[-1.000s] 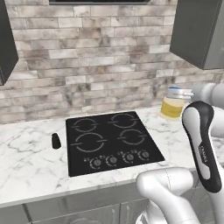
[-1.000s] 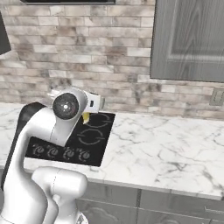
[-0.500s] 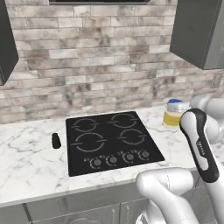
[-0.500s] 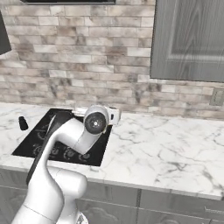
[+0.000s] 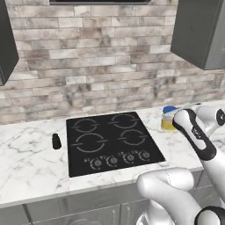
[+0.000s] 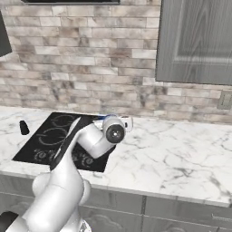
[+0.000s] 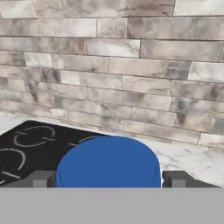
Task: Collect the paprika, mayonnaise, and shaker from the cabinet and place them next to the stove.
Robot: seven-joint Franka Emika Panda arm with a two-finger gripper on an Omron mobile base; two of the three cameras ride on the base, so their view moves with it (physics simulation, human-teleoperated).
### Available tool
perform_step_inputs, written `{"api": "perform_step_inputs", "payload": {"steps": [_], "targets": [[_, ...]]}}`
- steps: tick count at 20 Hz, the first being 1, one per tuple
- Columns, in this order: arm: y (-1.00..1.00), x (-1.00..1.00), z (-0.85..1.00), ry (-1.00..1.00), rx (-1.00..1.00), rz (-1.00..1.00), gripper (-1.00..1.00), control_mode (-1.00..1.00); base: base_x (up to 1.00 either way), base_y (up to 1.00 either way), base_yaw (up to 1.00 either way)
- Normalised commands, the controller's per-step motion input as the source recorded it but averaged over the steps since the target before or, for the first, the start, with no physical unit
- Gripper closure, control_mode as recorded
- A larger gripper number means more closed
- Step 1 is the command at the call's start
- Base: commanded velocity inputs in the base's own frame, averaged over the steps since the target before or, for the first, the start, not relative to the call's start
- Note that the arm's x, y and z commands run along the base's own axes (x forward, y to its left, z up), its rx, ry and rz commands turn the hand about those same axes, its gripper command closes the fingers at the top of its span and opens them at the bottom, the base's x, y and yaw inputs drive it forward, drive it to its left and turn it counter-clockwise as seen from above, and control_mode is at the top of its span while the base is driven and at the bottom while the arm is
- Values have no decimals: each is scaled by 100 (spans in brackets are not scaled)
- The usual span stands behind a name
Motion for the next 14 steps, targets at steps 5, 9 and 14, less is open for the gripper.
{"api": "perform_step_inputs", "payload": {"steps": [5, 9, 14], "targets": [[-30, 59, -42, 3, -7, 22, 100, -100, 0, 0, 0], [-30, 60, -36, 15, -1, 32, 100, -100, 0, 0, 0], [-25, 44, -42, 7, -1, 28, 100, -100, 0, 0, 0]]}}
